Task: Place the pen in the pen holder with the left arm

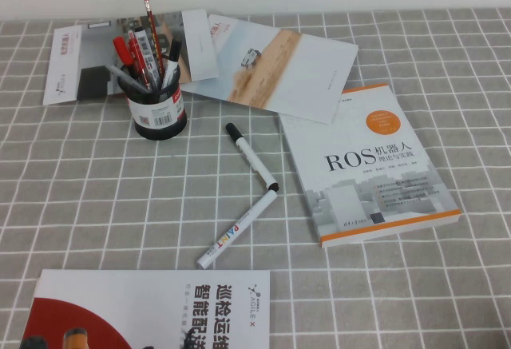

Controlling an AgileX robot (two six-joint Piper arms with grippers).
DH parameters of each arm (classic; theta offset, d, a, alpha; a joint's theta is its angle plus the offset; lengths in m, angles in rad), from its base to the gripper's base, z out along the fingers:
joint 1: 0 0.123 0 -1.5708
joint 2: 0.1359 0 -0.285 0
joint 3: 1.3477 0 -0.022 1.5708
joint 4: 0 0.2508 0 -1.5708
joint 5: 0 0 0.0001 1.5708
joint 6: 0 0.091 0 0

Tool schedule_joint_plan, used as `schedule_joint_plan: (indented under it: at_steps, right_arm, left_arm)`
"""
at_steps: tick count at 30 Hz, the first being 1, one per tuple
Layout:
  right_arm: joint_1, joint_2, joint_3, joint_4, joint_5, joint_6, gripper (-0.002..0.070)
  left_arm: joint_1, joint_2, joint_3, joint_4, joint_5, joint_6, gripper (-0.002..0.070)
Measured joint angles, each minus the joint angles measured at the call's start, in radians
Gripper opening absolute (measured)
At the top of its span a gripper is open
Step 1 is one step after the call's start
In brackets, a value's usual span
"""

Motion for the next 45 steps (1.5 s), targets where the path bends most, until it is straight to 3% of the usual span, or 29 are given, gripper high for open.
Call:
schedule_joint_plan:
  at_steps: [31,42,45]
  right_arm:
    - [0.0,0.0,0.0,0.0,0.0,0.0,-0.0015]
    - [0.0,0.0,0.0,0.0,0.0,0.0,-0.0015]
    - [0.0,0.0,0.0,0.0,0.0,0.0,-0.0015]
  left_arm:
    - [0.0,0.0,0.0,-0.039,-0.017,0.0,-0.0002]
    - [0.0,0.0,0.0,-0.384,-0.196,-0.206,-0.0002]
    - [0.0,0.0,0.0,-0.425,-0.242,-0.223,-0.0002]
